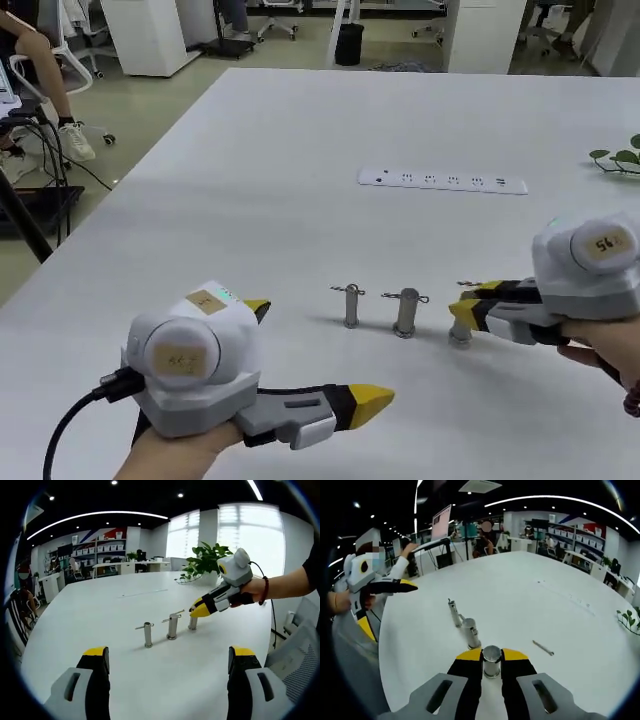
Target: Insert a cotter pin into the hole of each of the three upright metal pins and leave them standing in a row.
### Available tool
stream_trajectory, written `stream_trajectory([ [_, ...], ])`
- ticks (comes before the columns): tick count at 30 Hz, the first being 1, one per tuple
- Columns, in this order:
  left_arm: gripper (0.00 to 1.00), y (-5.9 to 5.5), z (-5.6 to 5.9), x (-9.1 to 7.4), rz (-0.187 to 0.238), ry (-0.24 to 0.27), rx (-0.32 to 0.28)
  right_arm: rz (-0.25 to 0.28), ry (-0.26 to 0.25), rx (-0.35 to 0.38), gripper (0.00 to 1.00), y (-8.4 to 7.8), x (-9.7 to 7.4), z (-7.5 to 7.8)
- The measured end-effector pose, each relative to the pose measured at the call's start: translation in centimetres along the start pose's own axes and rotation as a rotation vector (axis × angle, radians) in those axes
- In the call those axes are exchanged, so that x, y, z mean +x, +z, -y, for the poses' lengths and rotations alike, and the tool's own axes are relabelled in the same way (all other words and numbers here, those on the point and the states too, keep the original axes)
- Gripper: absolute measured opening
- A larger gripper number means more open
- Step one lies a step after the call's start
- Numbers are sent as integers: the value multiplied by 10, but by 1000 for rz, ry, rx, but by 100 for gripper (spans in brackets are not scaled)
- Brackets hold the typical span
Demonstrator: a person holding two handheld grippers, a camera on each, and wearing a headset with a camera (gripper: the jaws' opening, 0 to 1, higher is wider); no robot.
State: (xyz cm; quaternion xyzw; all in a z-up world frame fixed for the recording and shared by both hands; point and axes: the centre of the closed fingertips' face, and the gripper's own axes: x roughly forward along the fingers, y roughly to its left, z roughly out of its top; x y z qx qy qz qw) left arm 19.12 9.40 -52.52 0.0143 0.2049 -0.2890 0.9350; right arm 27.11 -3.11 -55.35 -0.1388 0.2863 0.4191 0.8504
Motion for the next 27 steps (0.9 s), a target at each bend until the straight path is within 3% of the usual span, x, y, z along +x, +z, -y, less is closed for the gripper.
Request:
stream_trajectory([
  [12, 99, -1, 1, -1, 0, -1, 2, 8, 24, -25, 8, -2, -2, -28],
  [27, 99, 0, -1, -1, 8, 5, 2, 17, 58, -41, 8, 0, 10, -46],
])
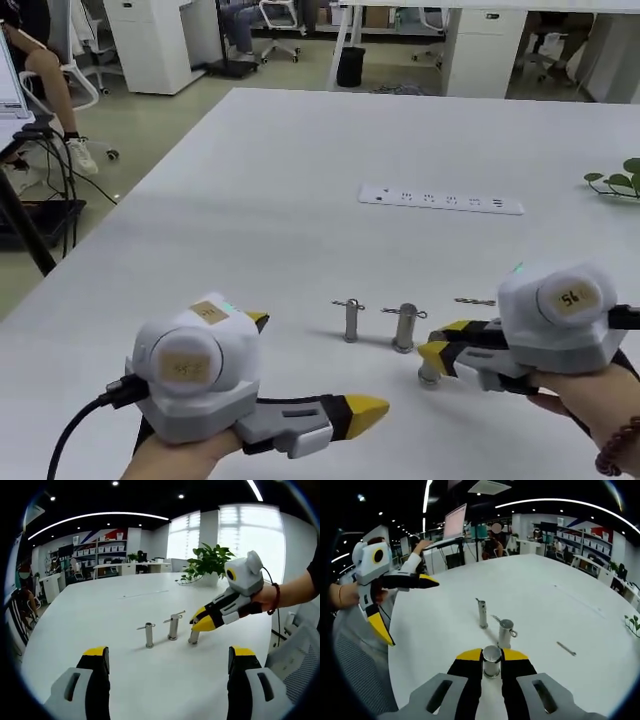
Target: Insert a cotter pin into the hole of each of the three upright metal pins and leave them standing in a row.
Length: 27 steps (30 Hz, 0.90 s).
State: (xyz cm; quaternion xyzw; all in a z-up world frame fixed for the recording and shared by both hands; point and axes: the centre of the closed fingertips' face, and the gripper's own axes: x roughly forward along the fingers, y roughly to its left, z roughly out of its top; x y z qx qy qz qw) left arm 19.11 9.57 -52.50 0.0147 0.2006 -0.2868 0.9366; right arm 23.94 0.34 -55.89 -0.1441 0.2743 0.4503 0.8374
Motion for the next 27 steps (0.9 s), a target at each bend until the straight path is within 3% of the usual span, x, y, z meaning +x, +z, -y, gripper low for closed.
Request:
stream_trajectory([
  [13, 99, -2, 5, 1, -14, -19, 9, 3, 31, -37, 8, -4, 8, -13],
  [27, 98, -6, 10, 2, -33, -33, 26, 12, 7, -40, 9, -6, 7, -16],
])
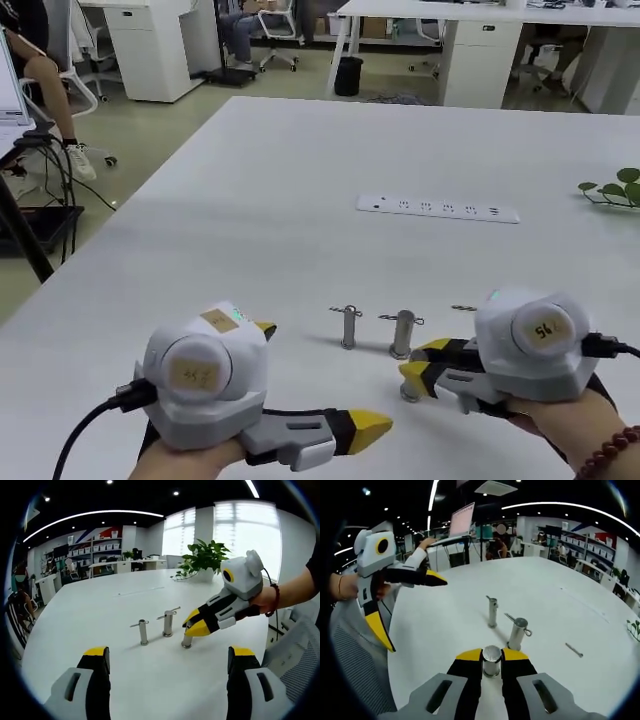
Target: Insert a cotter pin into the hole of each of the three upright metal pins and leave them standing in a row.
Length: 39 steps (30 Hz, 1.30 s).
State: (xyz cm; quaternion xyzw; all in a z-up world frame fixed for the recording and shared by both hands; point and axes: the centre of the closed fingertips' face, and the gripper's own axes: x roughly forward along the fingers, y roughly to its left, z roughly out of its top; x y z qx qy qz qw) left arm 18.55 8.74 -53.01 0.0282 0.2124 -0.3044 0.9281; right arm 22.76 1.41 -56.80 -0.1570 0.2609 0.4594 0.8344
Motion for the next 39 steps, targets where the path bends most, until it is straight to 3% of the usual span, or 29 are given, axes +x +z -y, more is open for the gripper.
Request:
stream_trajectory([
  [8, 98, 0, 0, -1, -2, 1, -2, 12, -14, 32, 9, 0, 1, 0],
  [12, 98, -2, 0, -1, -8, -1, -2, 11, 0, 66, 16, -2, -2, -2],
  [20, 98, -1, 0, -1, -5, -3, -8, 18, 13, 59, 25, -6, -18, 2],
  [28, 98, -1, 0, 0, -5, 0, -13, 3, 1, 68, 26, -10, -33, 24],
  [39, 99, -2, 2, 0, -11, 0, -5, -76, -26, 65, 26, -15, -40, 64],
])
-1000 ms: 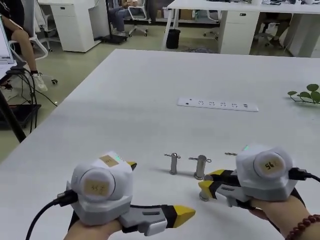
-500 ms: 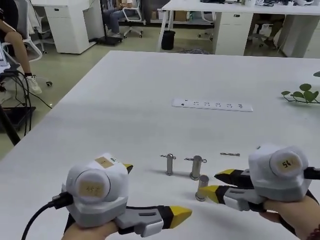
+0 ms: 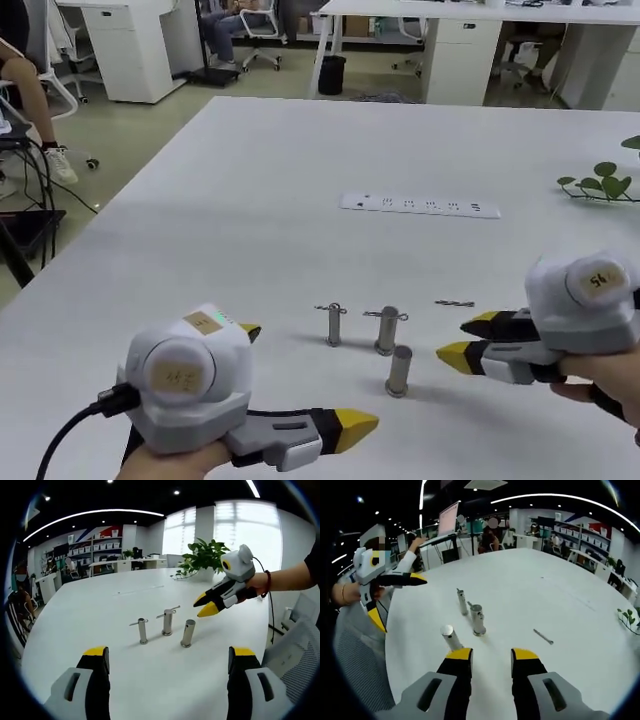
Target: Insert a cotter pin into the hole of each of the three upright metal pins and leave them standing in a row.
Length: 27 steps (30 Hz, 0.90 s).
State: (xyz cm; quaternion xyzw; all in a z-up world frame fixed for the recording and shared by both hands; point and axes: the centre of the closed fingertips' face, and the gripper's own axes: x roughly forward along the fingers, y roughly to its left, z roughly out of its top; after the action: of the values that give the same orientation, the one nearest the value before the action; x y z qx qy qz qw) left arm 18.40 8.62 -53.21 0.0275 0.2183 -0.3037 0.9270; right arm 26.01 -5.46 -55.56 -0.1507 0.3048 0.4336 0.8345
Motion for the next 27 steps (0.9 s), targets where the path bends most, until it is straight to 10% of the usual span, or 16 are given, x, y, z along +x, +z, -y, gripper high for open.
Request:
stream_trajectory([
  [27, 98, -8, 1, 6, -36, -5, 9, -207, -12, -136, 22, -2, 22, 68],
])
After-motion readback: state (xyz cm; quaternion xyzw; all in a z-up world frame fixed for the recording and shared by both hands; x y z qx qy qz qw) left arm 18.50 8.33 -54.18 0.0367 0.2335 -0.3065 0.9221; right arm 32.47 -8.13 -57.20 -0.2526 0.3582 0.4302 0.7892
